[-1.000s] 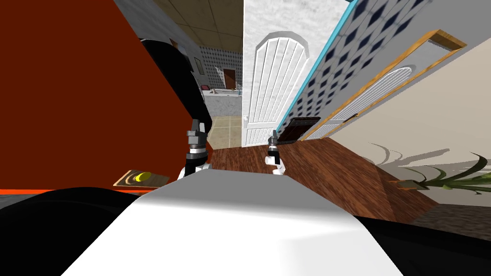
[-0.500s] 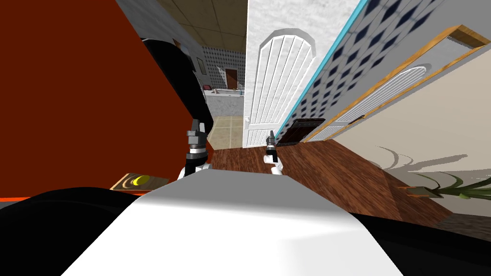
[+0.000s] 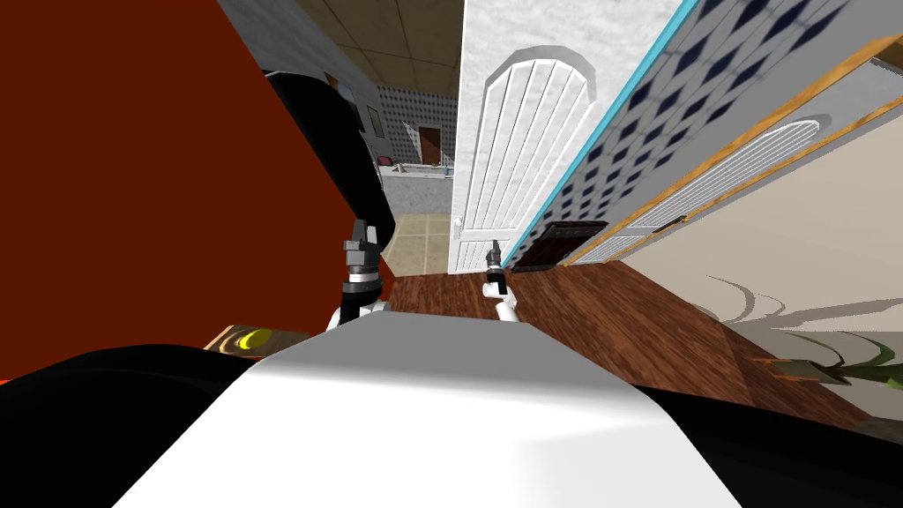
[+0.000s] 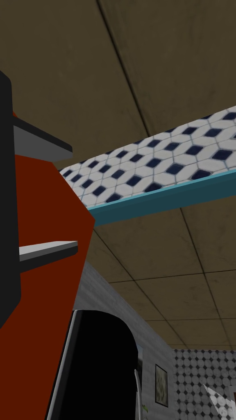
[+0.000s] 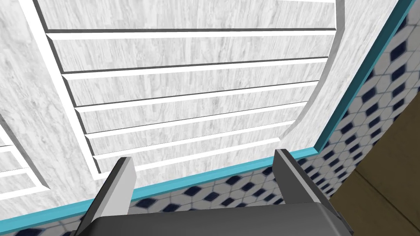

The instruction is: Pull the door open

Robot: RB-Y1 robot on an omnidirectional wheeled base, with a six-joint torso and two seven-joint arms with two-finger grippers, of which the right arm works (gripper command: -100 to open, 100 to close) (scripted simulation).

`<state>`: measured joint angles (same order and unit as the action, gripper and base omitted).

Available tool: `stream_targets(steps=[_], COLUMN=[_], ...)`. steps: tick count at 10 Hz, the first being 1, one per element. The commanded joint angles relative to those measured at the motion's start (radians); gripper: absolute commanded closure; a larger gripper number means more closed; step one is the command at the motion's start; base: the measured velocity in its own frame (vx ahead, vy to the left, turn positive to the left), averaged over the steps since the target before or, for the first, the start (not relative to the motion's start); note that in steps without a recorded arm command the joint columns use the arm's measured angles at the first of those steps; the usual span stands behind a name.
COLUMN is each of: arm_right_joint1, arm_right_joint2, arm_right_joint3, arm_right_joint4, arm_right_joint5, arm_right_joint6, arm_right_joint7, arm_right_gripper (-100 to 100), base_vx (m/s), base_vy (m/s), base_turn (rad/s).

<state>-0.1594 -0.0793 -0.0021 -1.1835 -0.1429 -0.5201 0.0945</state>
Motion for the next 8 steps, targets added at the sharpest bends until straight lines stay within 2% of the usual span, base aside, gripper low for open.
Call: stream_targets(steps=[1,2,4,5,8], arm_right_joint1=[-0.030,-0.030,-0.077,-0.077,-0.145], arm_right_joint2=[0.000,0.000,0.003,0.003,0.007], arm_right_joint3=[0.000,0.000,0.001,0.001,0.001], arm_right_joint4=[0.050,0.059,0.123,0.135,0.235], arm_right_joint5=[-0.001,-0.001,-0.003,-0.003,-0.006], arm_right_joint6=[-0.003,-0.003,0.000,0.000,0.004], arm_right_joint7=[-0.004,-0.004,-0.008,-0.008,-0.015], arm_right_gripper=[-100,-100,-100,-100,-100], base_vx=[0.073,0.052,0.064,0.065,0.086], base_vy=[0.014,0.009,0.010,0.009,0.011], base_turn=[0.036,0.024,0.062,0.025,0.054])
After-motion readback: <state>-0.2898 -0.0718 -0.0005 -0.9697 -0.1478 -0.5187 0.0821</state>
